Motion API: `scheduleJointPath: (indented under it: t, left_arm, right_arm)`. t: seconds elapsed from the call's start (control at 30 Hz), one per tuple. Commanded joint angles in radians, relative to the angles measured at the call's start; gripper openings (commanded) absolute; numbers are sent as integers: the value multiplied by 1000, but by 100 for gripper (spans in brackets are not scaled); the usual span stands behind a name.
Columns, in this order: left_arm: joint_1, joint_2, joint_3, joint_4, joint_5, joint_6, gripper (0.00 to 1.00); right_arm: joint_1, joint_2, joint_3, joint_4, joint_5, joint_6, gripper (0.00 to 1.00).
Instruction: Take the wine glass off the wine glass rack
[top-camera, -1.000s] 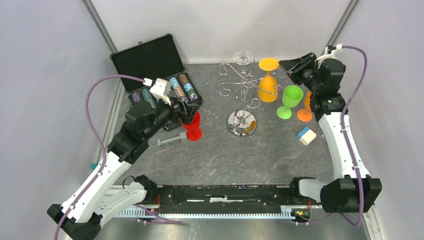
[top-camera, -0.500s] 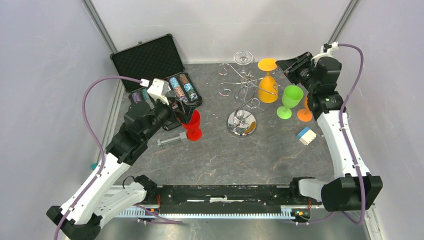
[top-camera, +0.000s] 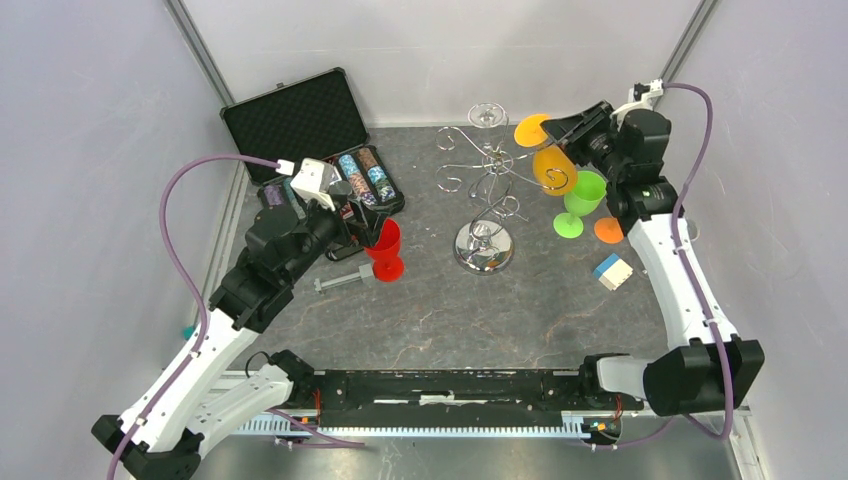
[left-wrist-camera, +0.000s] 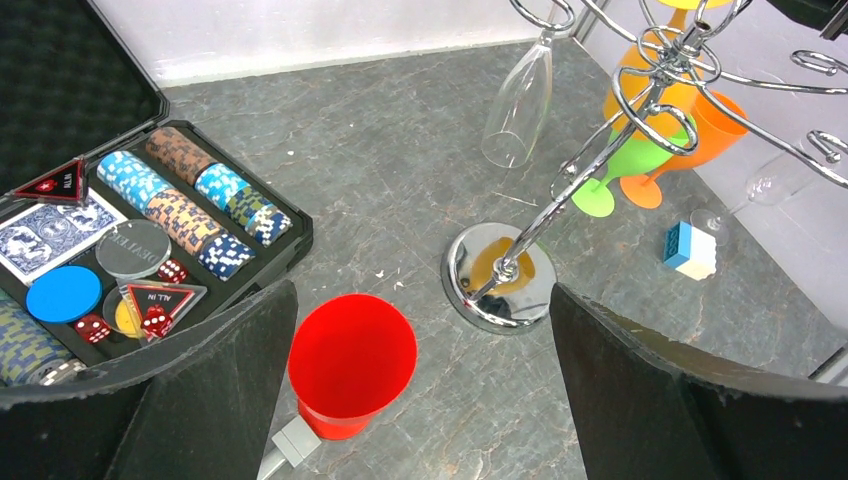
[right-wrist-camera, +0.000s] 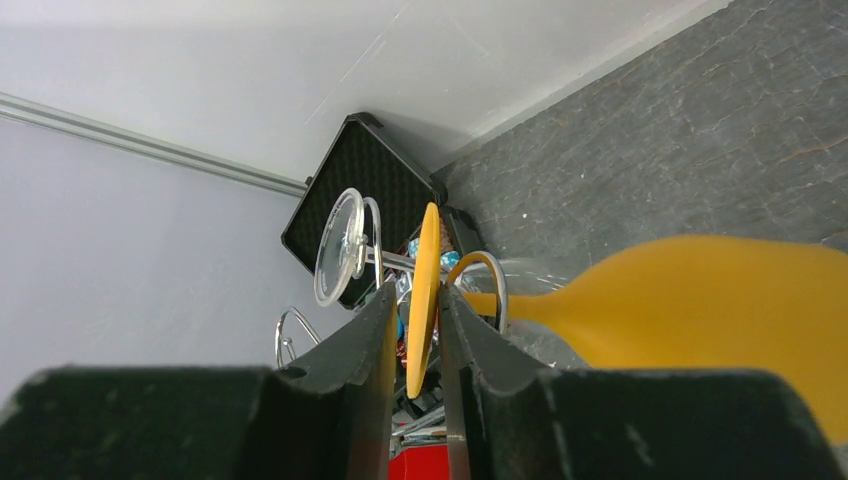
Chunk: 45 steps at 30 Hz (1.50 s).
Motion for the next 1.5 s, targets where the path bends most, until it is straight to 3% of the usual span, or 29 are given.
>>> scheduleJointPath:
  t: [0.0, 0.2, 0.33, 1.1, 1.47]
  left_arm:
    - [3, -18, -7, 9, -34, 23, 100]
    - [3, -62, -25, 21, -78, 35, 100]
    - [3, -69, -27, 18, -82, 37, 100]
    - [2, -88, -16, -8, -95, 48, 100]
    - [2, -82, -17, 0, -94, 48, 100]
  right_arm:
    - [22, 42, 72, -21, 18, -11, 25]
    - [41, 57, 95, -38, 38, -30, 14]
    - [46, 55, 97, -40, 60, -27, 0]
    - [48, -97, 50, -9, 291, -18, 0]
    - [46, -155, -19, 21, 207, 31, 0]
